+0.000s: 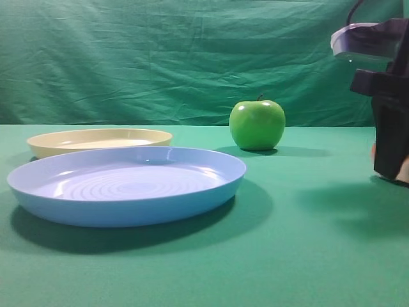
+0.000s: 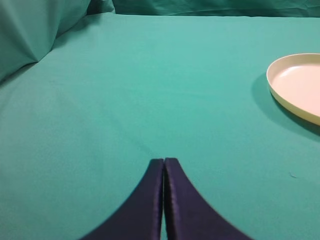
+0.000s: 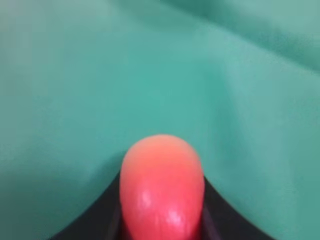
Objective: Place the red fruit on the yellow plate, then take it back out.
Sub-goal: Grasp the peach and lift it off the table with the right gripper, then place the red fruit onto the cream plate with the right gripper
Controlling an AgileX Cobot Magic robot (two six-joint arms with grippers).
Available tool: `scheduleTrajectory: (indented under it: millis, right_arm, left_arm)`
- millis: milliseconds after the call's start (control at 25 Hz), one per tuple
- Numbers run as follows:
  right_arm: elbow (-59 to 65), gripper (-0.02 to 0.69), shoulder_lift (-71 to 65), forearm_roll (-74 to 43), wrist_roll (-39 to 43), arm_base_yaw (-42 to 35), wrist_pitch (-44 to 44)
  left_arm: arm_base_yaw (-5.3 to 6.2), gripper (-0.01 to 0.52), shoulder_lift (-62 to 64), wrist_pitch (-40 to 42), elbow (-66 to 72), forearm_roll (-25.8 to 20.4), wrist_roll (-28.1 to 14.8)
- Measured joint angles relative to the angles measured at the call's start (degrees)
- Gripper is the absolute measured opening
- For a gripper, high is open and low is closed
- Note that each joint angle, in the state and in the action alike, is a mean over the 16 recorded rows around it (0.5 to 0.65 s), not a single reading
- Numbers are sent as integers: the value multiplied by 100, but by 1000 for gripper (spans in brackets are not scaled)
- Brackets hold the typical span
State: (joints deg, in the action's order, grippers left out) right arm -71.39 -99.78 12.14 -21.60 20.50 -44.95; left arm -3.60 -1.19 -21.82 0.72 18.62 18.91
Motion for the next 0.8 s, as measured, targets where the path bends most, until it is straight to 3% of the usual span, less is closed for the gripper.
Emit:
scheduleTrajectory:
  millis: [440, 800]
  right_arm:
    - [-2382, 206, -923, 296, -332, 1298, 106]
    - [-3338, 206, -2310, 780, -886, 1927, 624]
  left_arm:
    - [0, 0, 0, 0, 0, 0, 0]
    - [0, 0, 0, 0, 0, 0, 0]
